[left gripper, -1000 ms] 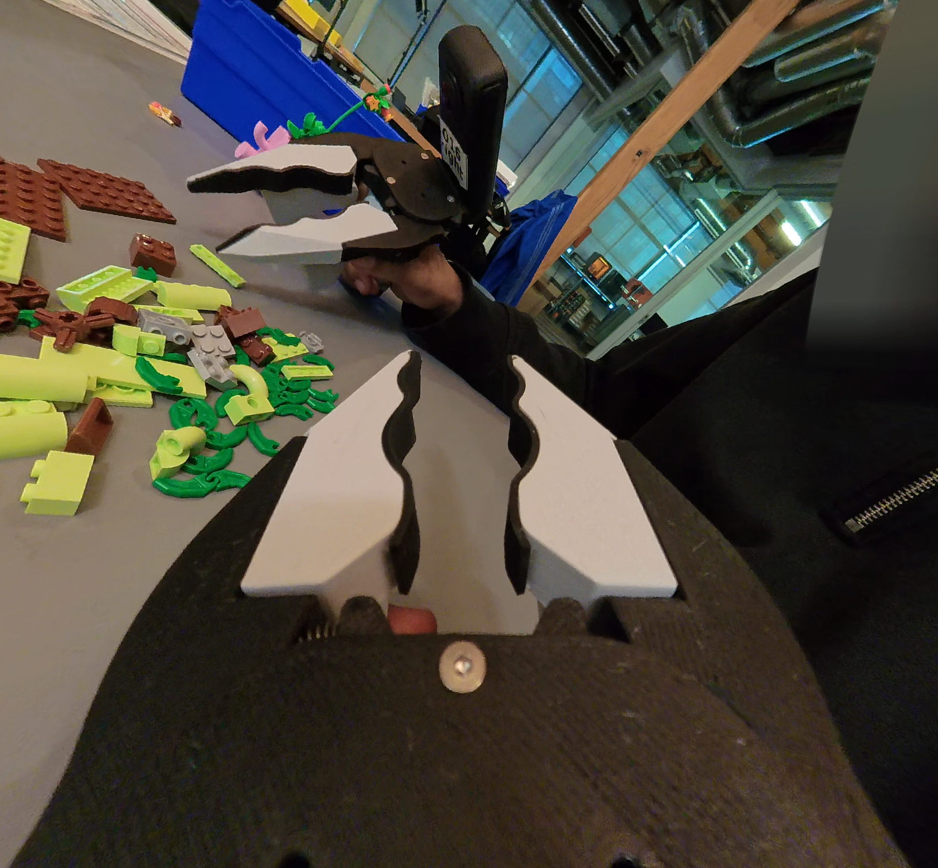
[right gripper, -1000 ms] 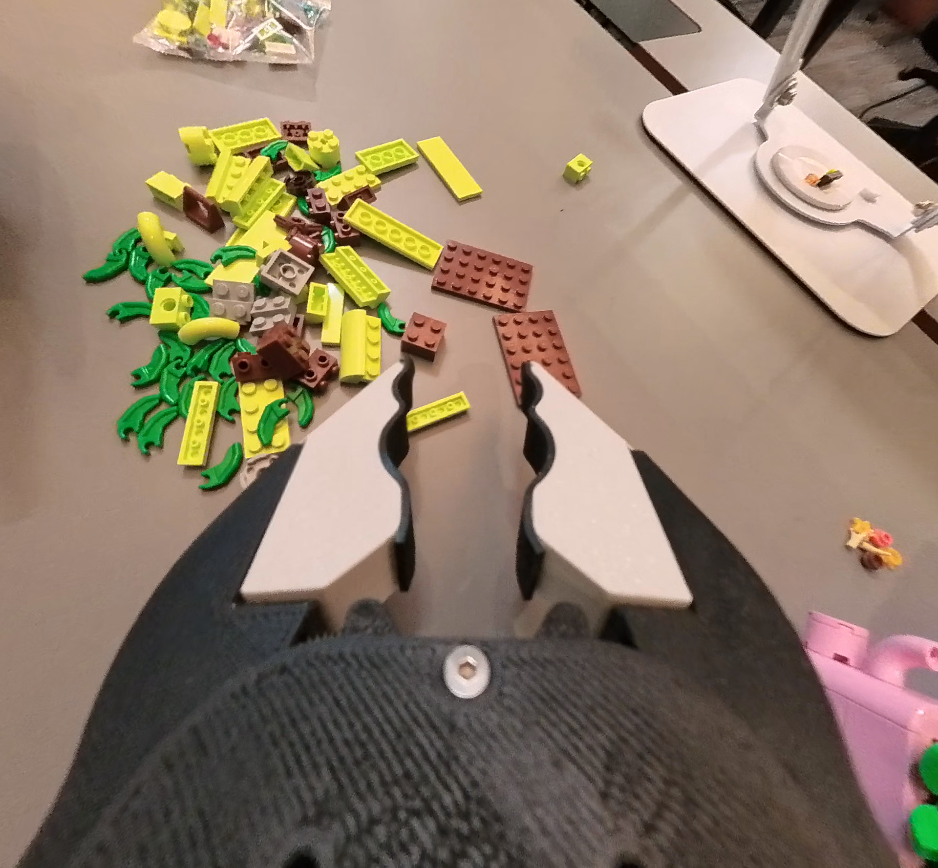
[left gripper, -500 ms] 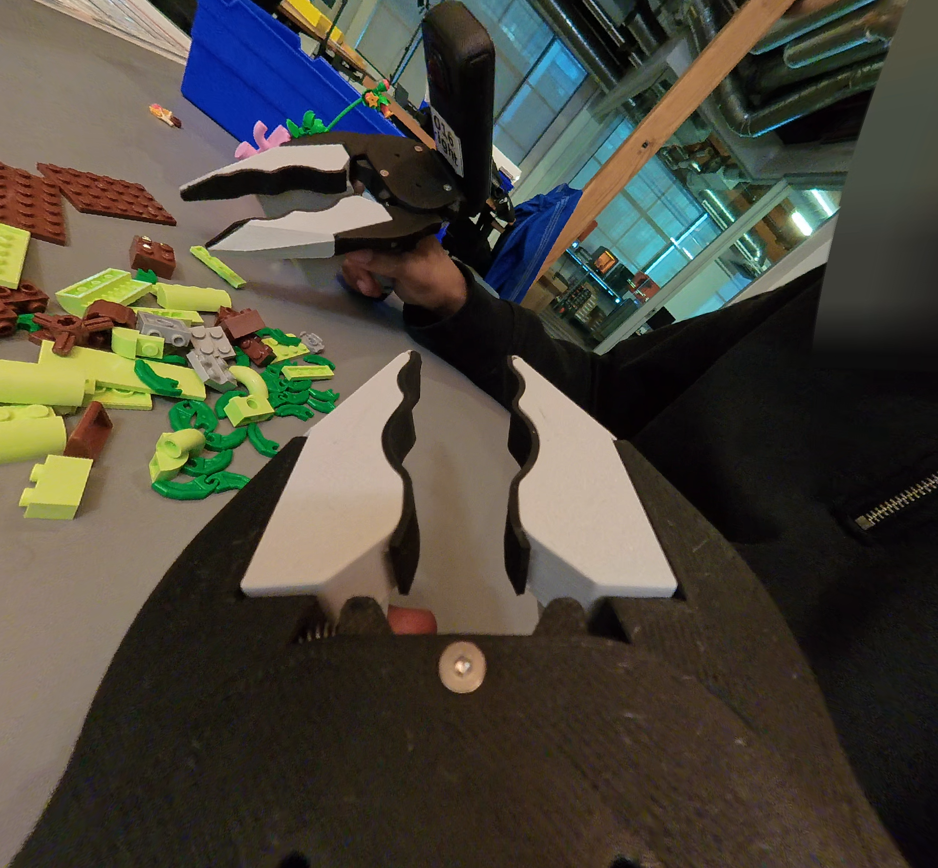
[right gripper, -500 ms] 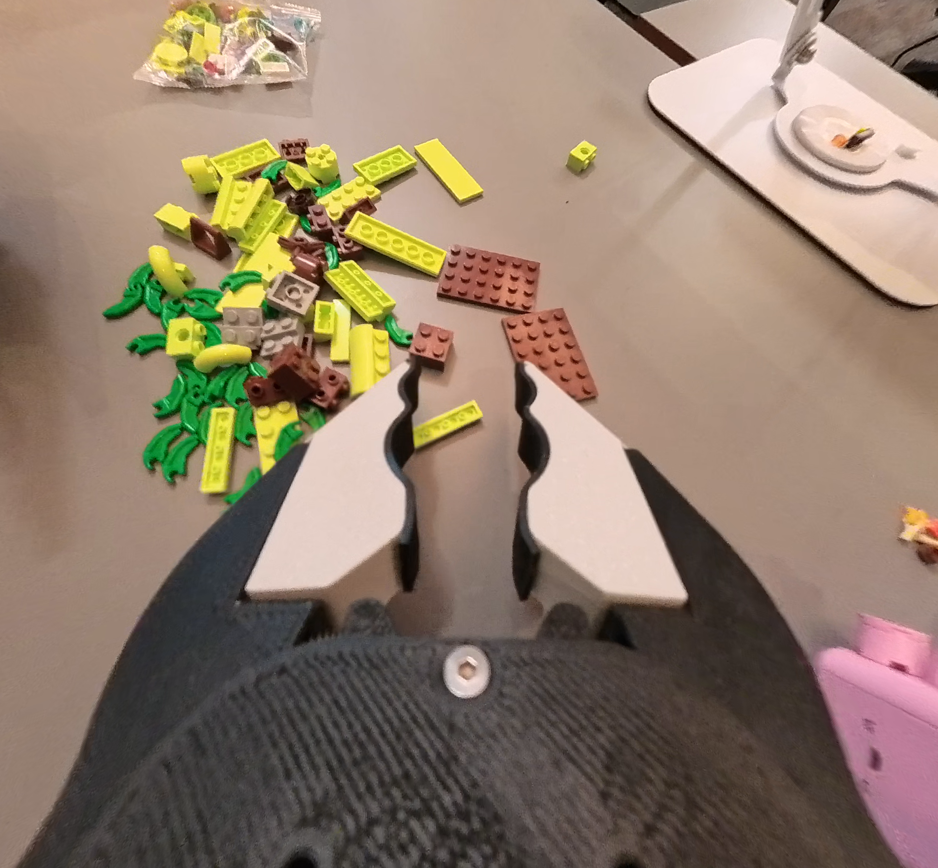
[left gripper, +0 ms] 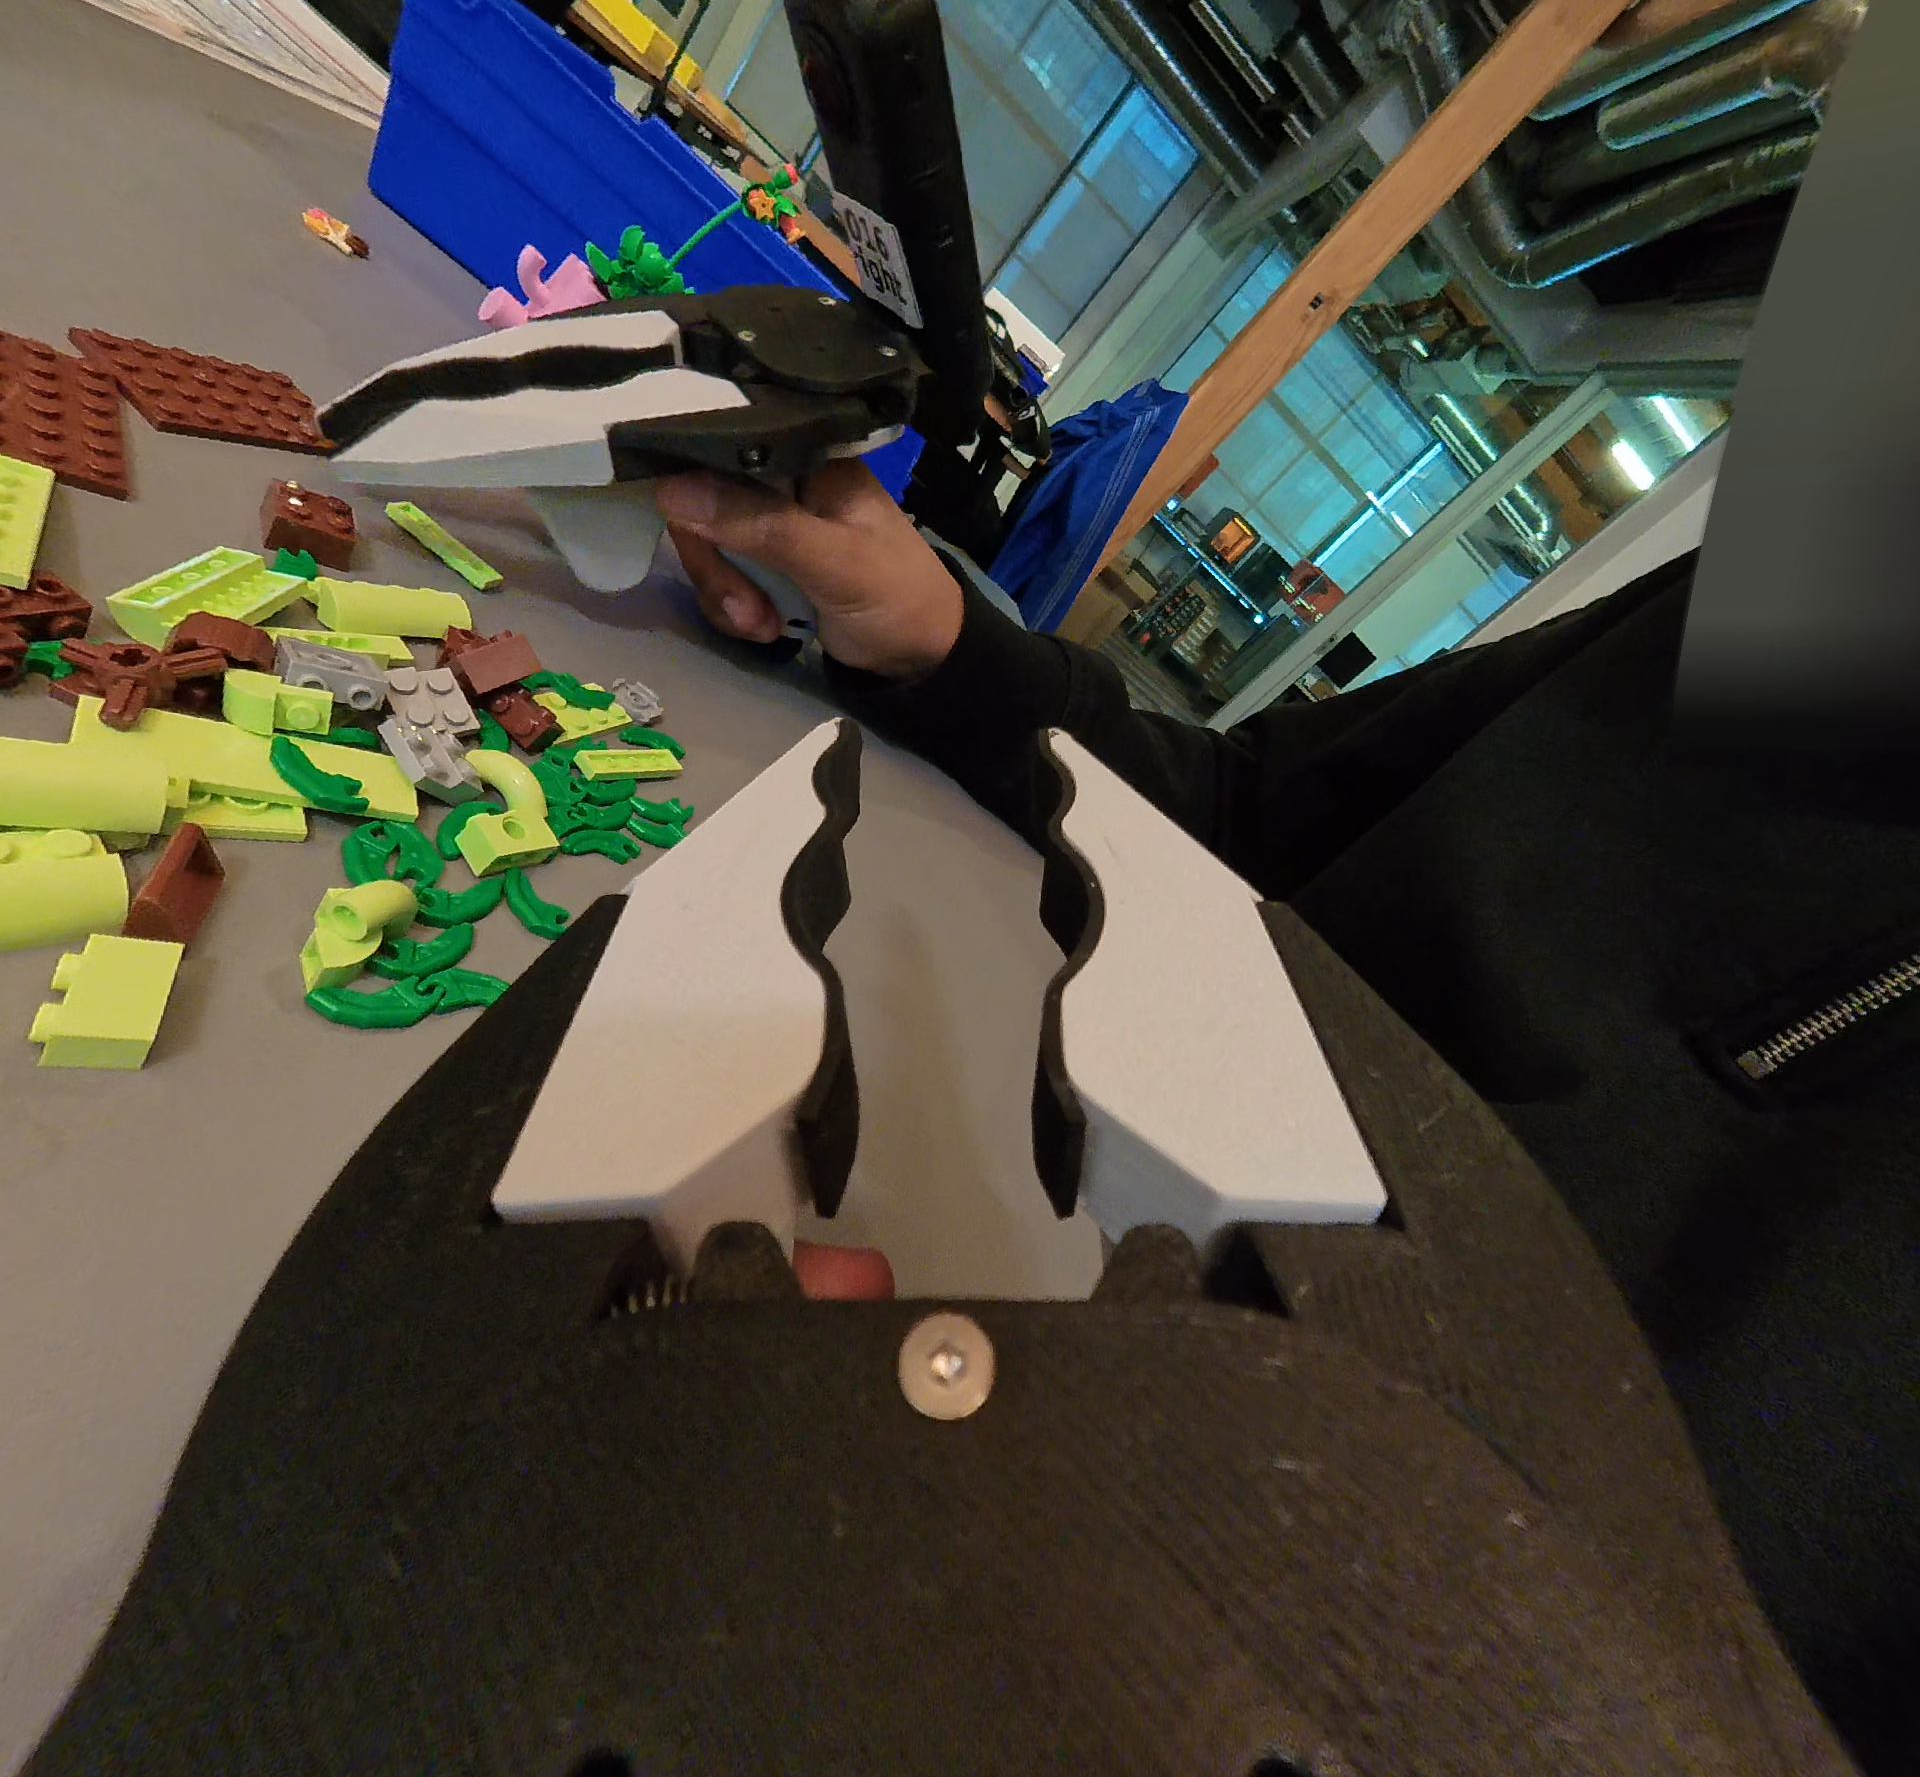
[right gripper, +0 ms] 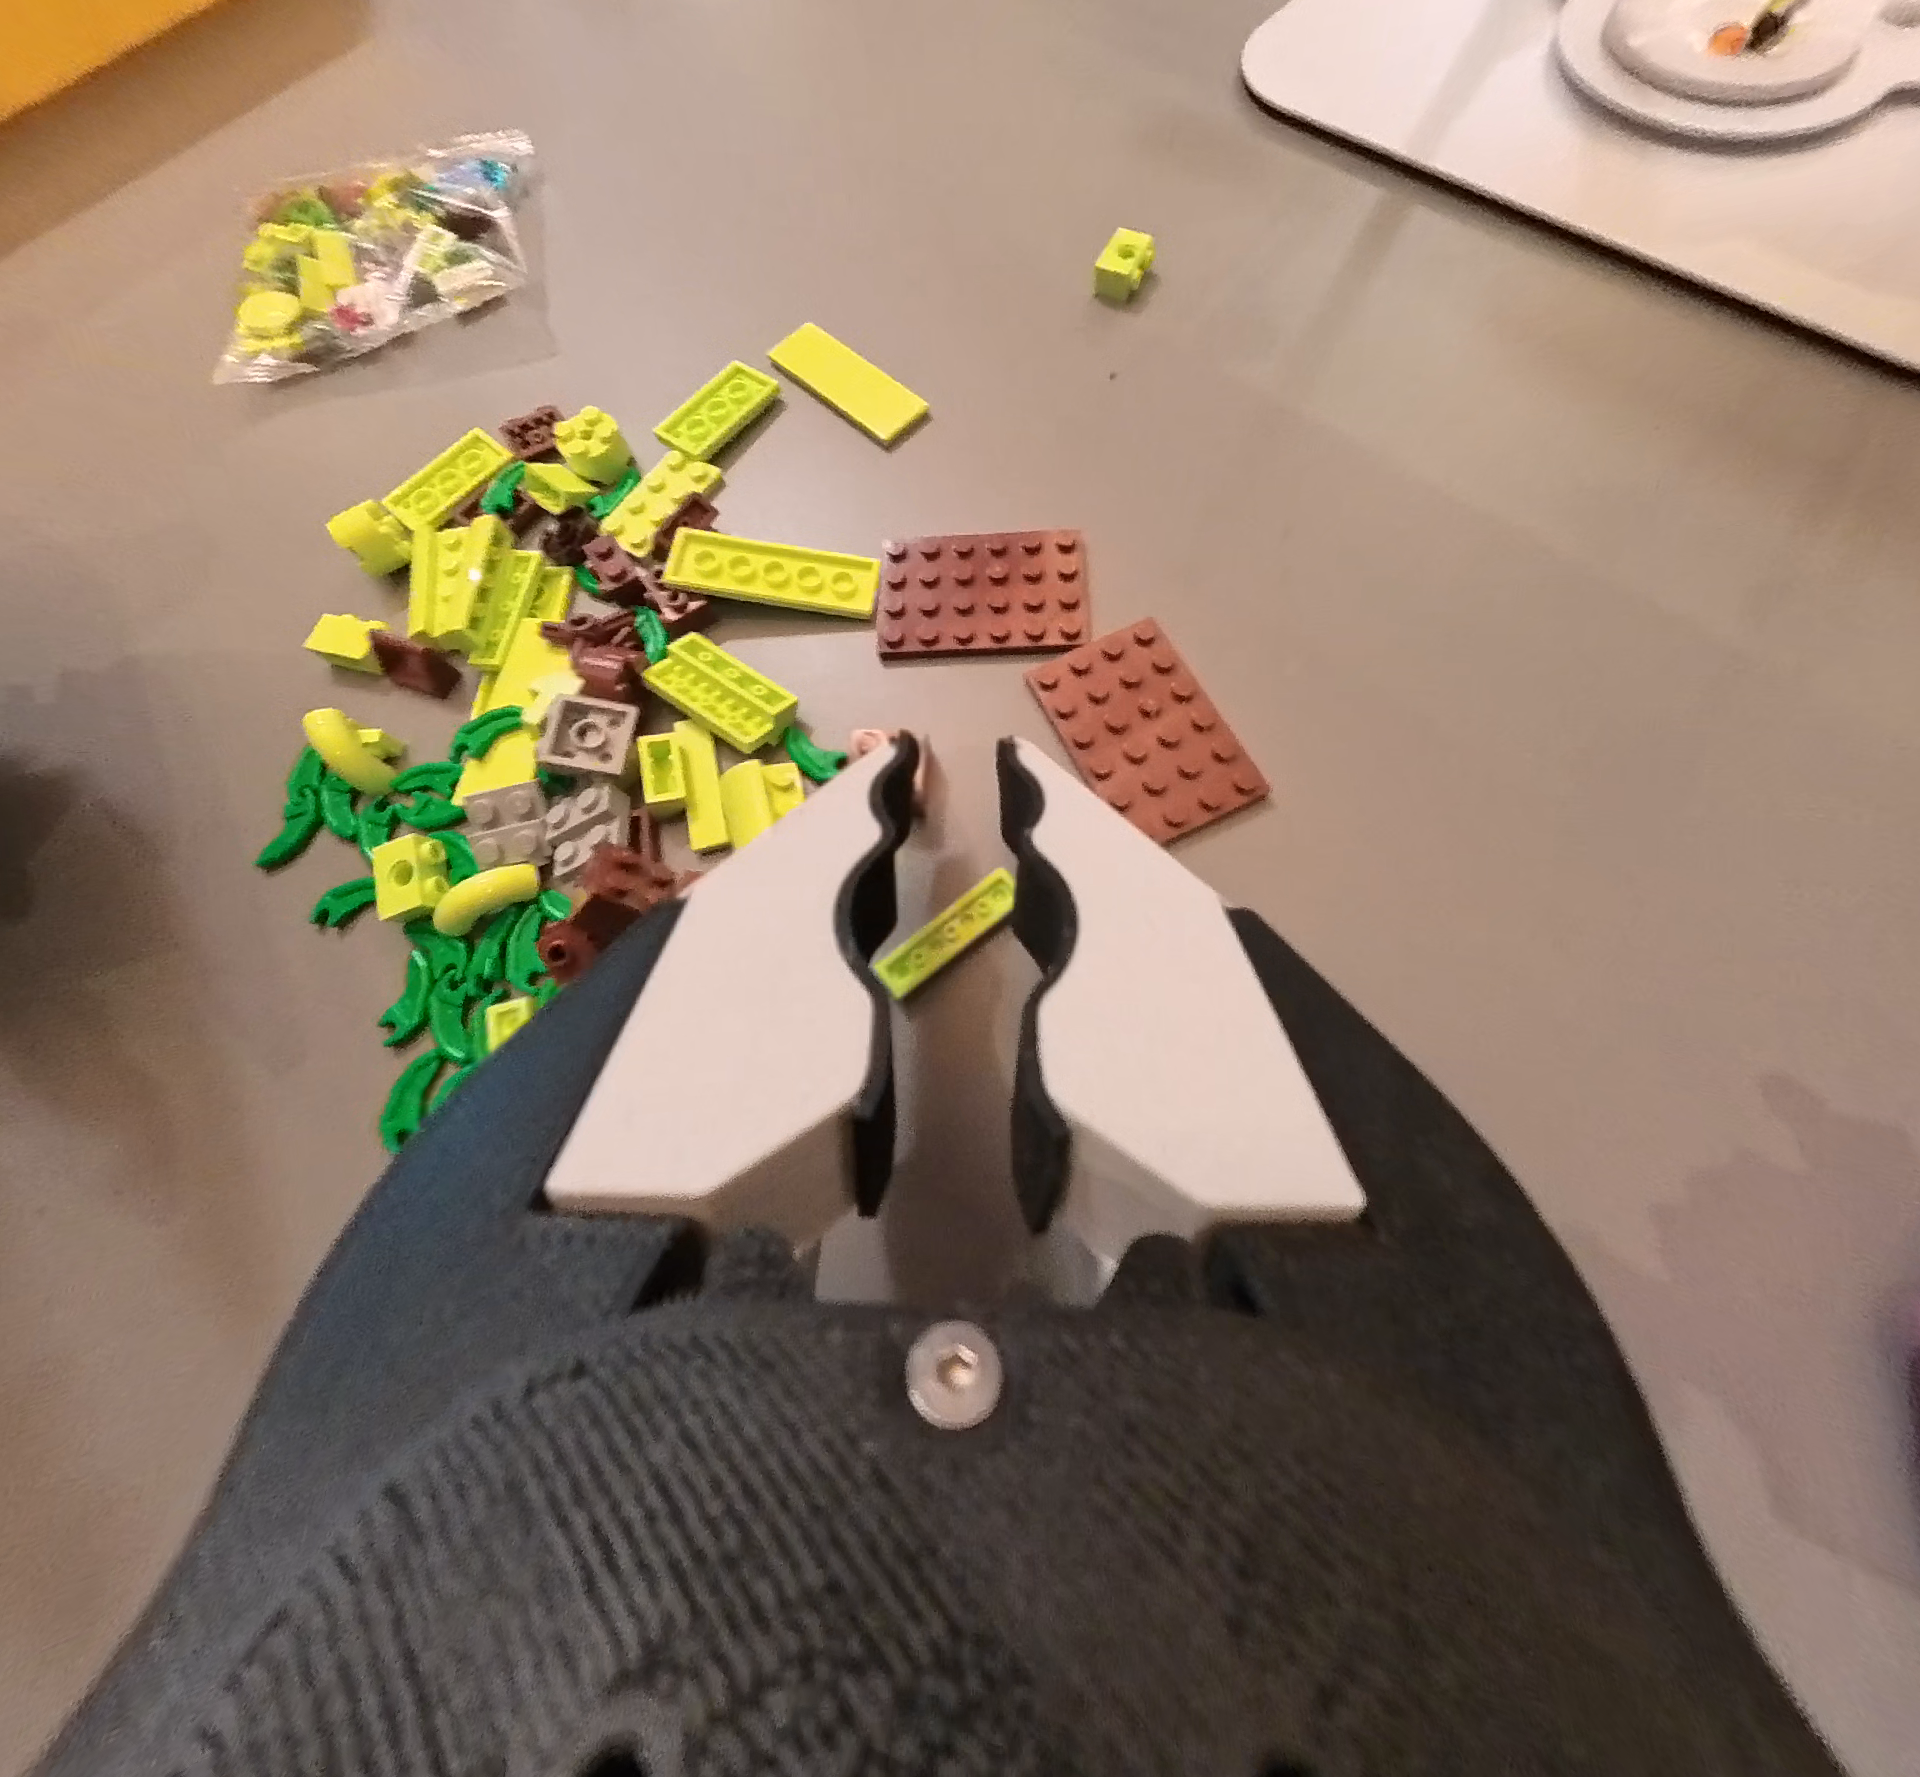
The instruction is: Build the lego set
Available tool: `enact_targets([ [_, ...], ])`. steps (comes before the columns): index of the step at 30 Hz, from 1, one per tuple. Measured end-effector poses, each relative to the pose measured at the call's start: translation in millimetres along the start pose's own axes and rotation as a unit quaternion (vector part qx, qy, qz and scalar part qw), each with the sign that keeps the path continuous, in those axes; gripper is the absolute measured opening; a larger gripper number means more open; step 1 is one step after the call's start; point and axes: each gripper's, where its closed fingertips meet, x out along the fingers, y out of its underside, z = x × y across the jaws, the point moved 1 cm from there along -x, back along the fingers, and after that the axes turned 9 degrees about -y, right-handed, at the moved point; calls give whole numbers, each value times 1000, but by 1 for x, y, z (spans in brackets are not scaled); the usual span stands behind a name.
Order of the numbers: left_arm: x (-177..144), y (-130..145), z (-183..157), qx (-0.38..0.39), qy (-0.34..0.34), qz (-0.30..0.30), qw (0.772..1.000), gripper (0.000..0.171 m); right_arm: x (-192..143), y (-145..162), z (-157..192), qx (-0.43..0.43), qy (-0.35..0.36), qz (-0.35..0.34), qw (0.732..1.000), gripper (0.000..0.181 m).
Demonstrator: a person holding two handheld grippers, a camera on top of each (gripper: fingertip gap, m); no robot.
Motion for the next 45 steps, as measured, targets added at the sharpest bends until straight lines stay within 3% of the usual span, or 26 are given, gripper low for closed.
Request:
enact_targets([
  [5,0,0,0,1,0,-1,1000,31,-4,-5,34,-62,-93,-20,993,10],
  [10,0,0,0,-1,1,-2,1000,31,4,5,40,-67,-111,20,991,14],
  [16,-1,-1,1,-6,3,-2,1000,31,9,12,34,-66,-82,49,993,10],
  [21,-1,-1,1,-11,5,-4,1000,31,6,6,26,-46,-65,27,996,9],
  [26,-1,-2,1,-15,8,-6,1000,31,-4,-4,47,-63,-143,-17,987,13],
  [34,-2,-3,2,-22,11,-9,1000,32,-2,9,100,-143,-249,17,958,21],
  [45,-2,-3,2,-24,12,-10,1000,32,16,18,87,-162,-156,63,972,15],
])
